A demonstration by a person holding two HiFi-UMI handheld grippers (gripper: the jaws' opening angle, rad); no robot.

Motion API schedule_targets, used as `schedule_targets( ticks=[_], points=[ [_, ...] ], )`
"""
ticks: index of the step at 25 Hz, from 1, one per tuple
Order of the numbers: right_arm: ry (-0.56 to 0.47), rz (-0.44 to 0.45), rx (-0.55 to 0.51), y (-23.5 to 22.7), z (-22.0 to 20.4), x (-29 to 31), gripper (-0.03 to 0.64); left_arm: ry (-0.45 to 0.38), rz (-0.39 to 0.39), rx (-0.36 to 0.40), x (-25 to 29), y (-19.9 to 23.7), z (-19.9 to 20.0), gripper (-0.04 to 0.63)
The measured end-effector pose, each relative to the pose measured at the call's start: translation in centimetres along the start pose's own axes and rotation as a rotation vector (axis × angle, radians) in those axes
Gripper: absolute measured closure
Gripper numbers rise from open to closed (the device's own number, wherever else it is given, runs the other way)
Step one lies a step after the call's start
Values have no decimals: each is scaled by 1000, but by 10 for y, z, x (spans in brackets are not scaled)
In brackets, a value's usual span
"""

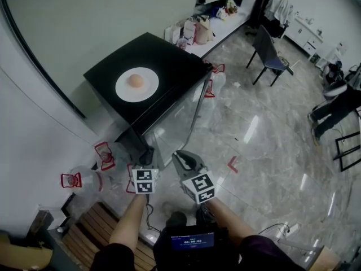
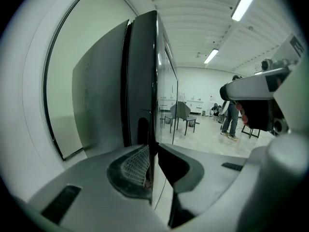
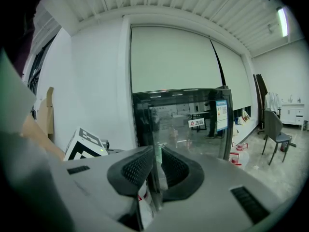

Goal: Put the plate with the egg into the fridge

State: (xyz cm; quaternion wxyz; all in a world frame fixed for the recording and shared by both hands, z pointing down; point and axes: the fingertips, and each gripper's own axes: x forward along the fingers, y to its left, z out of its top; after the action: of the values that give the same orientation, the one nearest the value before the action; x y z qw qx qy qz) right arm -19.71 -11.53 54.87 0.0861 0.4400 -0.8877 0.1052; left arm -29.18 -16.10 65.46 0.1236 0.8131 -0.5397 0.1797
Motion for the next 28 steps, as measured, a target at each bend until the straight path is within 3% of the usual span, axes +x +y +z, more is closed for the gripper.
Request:
schedule_targets(
  ticks=[11, 15, 23, 26, 28],
  points=[
    [8, -43, 59, -8, -29, -19, 577, -14, 0, -19, -4, -6, 3, 555],
    [0, -52, 55, -14, -32, -37, 577, -58, -29, 27, -17, -55, -3, 555],
    [-45, -78, 23, -42, -29, -98, 578, -103, 64, 3, -29, -154, -9, 558],
    [-65, -35, -23, -42, -14, -114, 564, -113, 89, 7, -28, -170, -9, 560],
    [-70, 28, -48, -35, 2, -116, 502, -122, 102, 5, -28, -175, -9, 560]
  ],
)
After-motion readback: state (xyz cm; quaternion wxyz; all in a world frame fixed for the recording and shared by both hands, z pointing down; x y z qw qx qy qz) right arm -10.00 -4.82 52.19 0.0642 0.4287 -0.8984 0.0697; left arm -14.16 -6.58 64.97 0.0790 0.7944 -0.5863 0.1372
